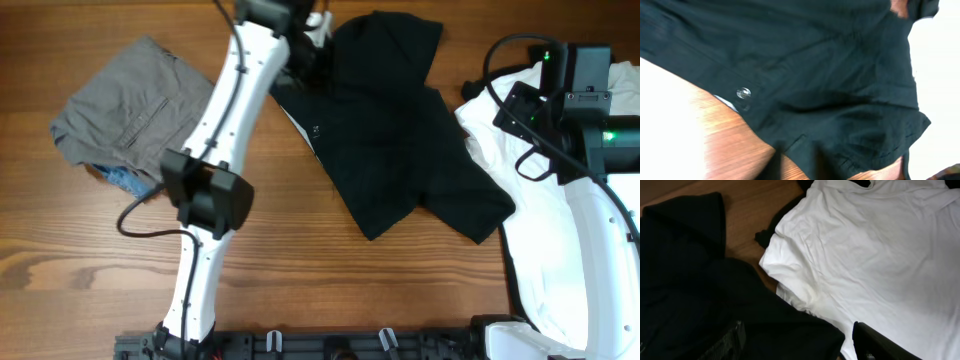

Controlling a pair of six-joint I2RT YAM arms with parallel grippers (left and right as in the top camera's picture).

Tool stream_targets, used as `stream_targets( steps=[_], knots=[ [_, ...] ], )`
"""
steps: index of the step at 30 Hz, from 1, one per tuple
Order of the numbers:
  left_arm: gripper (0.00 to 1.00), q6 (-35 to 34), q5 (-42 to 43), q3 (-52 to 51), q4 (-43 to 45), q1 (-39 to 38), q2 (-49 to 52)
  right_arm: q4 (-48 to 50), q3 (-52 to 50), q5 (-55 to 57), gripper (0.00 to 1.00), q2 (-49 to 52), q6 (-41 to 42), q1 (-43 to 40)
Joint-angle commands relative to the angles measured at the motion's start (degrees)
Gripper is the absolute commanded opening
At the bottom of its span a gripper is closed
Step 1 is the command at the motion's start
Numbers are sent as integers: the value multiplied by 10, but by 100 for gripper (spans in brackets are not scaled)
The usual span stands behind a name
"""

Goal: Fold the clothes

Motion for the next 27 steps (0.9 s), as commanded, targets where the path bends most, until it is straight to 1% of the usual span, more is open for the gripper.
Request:
stream_targets(
  steps=[1, 7, 10, 13, 17, 18, 19, 21, 24, 27],
  knots=[
    [4, -64, -28, -60, 22, -44, 44, 0, 5, -5, 73, 1, 0, -2],
    [4, -173, -28, -194, 139, -82, 74, -9, 5, -5, 74, 1, 0, -2],
    [4, -197, -30, -258, 176, -83, 74, -10, 5, -5, 74, 1, 0, -2],
    [4, -196, -64, -309, 187, -71, 75, -10, 5, -5, 74, 1, 0, -2],
    [4, -190, -174, -365, 186, -23, 75, -10, 5, -5, 74, 1, 0, -2],
    [4, -190, -213, -371, 180, -1, 75, -11, 5, -5, 74, 1, 0, -2],
    [4, -172, -235, -371, 175, 28, 75, -11, 5, -7, 74, 1, 0, -2],
    [4, -133, -234, -361, 169, 66, 68, -9, 5, -21, 74, 2, -7, -2],
    [4, -101, -234, -329, 145, 113, 50, -6, 5, -42, 76, 9, -11, -2],
    [4, -79, -236, -288, 124, 150, 21, -6, 5, -102, 76, 32, -40, -2]
  ],
)
